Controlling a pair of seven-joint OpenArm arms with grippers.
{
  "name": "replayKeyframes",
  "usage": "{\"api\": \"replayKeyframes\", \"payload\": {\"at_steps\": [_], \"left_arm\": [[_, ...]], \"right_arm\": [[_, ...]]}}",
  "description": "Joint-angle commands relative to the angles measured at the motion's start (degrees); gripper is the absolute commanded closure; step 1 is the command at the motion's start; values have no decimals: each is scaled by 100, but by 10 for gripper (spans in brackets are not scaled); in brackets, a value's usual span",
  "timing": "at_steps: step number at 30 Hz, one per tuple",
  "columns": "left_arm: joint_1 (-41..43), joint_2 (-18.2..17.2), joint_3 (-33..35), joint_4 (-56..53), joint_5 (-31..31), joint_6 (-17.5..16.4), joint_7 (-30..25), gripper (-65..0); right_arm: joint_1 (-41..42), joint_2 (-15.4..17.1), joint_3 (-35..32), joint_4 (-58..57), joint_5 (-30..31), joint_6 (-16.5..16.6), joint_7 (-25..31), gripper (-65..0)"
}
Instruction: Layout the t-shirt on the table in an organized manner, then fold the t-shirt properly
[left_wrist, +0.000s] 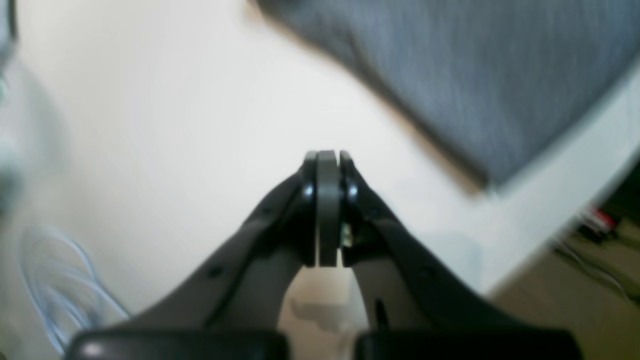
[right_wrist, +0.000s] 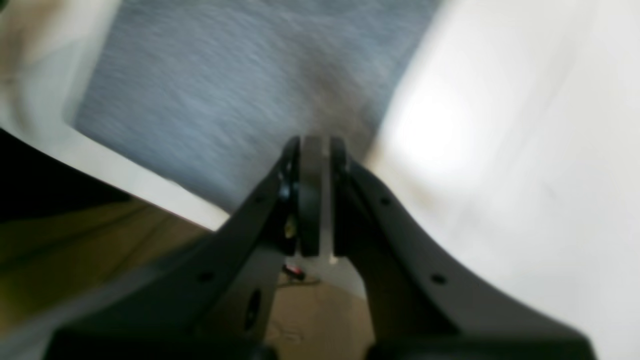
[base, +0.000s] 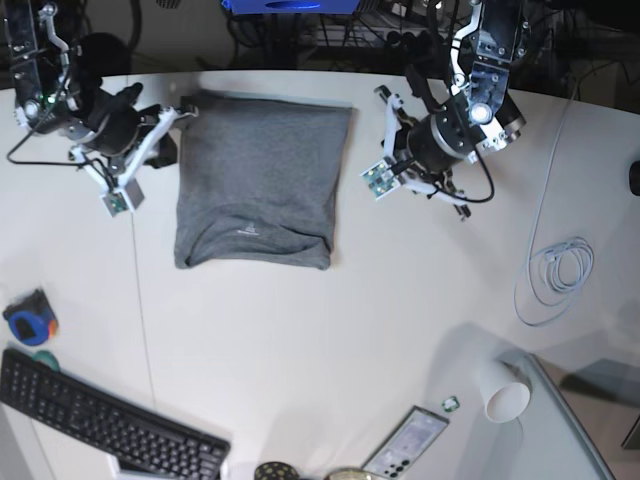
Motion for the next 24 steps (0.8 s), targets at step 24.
{"api": "replayKeyframes", "payload": {"at_steps": [24], "left_arm": [[3795, -139, -1519, -1217, -62, 34, -3464, 0]], "right_arm": [[-1618, 1370, -2712, -1661, 7, 15, 90, -27]]}}
